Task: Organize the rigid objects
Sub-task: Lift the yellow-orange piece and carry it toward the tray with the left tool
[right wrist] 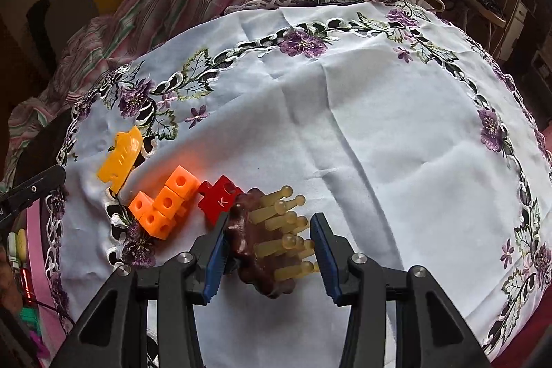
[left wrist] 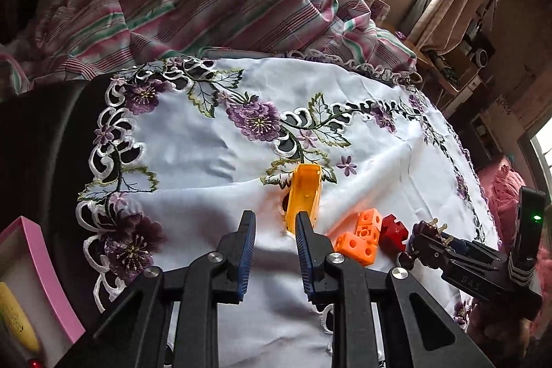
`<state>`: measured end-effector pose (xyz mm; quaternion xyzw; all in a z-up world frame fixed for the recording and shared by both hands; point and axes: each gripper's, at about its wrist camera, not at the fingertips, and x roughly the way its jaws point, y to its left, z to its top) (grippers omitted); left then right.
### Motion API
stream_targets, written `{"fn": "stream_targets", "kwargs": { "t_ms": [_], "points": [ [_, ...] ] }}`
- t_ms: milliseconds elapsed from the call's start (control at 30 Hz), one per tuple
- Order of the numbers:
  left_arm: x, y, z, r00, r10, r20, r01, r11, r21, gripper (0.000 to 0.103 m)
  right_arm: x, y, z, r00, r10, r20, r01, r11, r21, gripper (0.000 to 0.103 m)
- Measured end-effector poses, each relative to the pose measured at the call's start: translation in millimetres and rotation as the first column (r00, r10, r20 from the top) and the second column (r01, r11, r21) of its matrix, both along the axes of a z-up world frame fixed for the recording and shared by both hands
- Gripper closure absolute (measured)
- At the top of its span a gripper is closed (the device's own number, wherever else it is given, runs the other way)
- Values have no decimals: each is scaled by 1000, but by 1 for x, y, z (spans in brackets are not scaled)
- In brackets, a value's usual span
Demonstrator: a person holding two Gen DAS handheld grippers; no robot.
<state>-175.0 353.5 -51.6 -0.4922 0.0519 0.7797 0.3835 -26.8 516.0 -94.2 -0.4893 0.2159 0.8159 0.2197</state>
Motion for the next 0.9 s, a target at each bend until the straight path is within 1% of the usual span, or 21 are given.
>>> {"fn": "stream_targets", "kwargs": {
  "t_ms": [67,100,133,167,233,300,367,400,433,467,500,600,633,733,800,900],
  "points": [
    [-1,9,1,999,-35,10,35,999,3,79,0,1,0,1000,-2,-2,2,1000,-6,56],
    [-1,14,1,998,-59,24,59,998,4,76,0,2,0,1000,-2,-1,2,1000,-9,56],
    [0,21,2,997,-78,27,78,997,1,68,0,2,0,1000,-2,0,2,1000,-10,56],
    [2,29,2,996,-90,22,91,996,-12,47,0,2,0,1000,-1,1,1,1000,-9,56],
    [6,44,3,994,-111,-18,110,993,-54,26,-1,2,0,1000,1,3,-1,1000,-10,56],
    [6,61,-1,987,-153,-43,148,982,-114,28,-1,2,0,1000,2,4,-2,1000,-11,56],
    [8,79,-14,977,-210,-35,199,959,-204,49,-1,3,0,1000,1,4,-1,1000,-15,56],
    [9,88,-24,971,-238,-35,221,940,-260,54,-1,3,0,1000,2,3,-2,1000,-19,56],
    [7,93,-33,968,-248,-27,229,927,-298,65,-1,3,0,1000,3,1,-3,1000,-25,56],
    [5,95,-39,970,-242,-22,224,925,-308,75,-1,3,0,1000,3,-1,-3,1000,-29,56],
    [2,95,-39,973,-227,-32,208,933,-294,78,-1,4,1,1000,5,-3,-5,999,-32,56],
    [-10,88,-27,987,-158,-33,150,973,-175,78,-2,4,0,1000,10,-1,-10,999,-30,56],
    [-15,86,-24,991,-128,-35,121,980,-156,78,-3,4,0,1000,11,0,-11,1000,-28,56],
    [-30,73,-15,998,-48,-32,44,994,-95,78,-2,4,0,1000,15,0,-15,1000,-28,56],
    [-35,60,-5,1000,-11,-17,10,999,-52,78,-3,4,0,1000,17,1,-17,1000,-25,56],
    [-26,42,7,999,-6,-46,5,1000,-28,78,-3,3,-1,1000,21,2,-20,1000,-21,56]
  ]
}}
